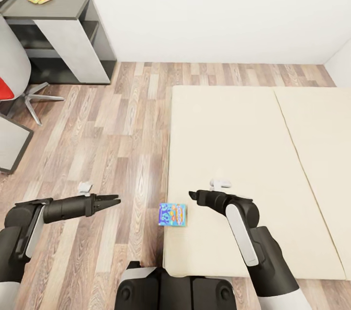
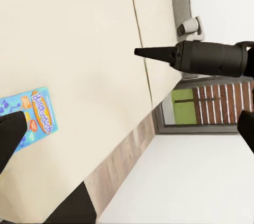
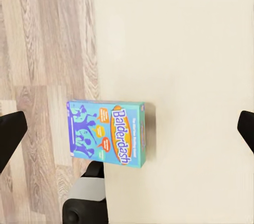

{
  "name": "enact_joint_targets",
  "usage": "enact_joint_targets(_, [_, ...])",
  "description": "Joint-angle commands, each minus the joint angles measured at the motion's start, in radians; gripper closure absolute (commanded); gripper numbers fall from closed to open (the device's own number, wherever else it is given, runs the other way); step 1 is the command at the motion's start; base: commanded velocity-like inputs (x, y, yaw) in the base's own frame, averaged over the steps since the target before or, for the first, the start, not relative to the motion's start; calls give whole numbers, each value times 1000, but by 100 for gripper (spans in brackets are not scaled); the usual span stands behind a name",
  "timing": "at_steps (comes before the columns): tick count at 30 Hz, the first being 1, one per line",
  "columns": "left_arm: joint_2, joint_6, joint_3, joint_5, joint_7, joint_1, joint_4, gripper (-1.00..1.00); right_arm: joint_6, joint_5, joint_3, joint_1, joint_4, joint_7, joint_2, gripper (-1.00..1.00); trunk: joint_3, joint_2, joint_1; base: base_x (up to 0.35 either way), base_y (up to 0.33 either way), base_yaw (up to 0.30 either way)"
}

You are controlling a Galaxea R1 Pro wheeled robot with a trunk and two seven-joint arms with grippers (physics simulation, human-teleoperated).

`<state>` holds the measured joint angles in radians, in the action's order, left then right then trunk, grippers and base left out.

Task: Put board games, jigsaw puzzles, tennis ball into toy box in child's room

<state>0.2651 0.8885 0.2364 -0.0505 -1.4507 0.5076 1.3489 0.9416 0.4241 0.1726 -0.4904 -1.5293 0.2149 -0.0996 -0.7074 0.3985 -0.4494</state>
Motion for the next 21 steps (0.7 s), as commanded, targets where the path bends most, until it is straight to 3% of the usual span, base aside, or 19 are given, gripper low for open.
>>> enact_joint_targets(1, [5, 11, 5, 2, -2, 0, -1, -100, 2, 11, -1, -1, -1, 10, 0, -100, 1, 2, -1, 0, 0, 80])
enact_joint_targets(3, [15, 12, 30, 11, 0, -2, -4, -100, -2, 11, -13, -1, 1, 11, 2, -100, 4, 2, -1, 0, 0, 80])
enact_joint_targets(11, [20, 12, 53, 42, 40, -3, -6, -100, -14, 10, -26, -1, 12, 13, 0, -100, 12, 2, -1, 0, 0, 52])
enact_joint_targets(15, [-1, 2, 51, 25, 17, -1, -13, -100, 9, 14, -41, 12, -11, 20, -22, -100, 12, 2, -1, 0, 0, 0])
enact_joint_targets(21, [-4, 4, 51, 26, 19, -1, -15, -100, 23, 14, -45, 13, -16, 19, -21, -100, 12, 2, -1, 0, 0, 0])
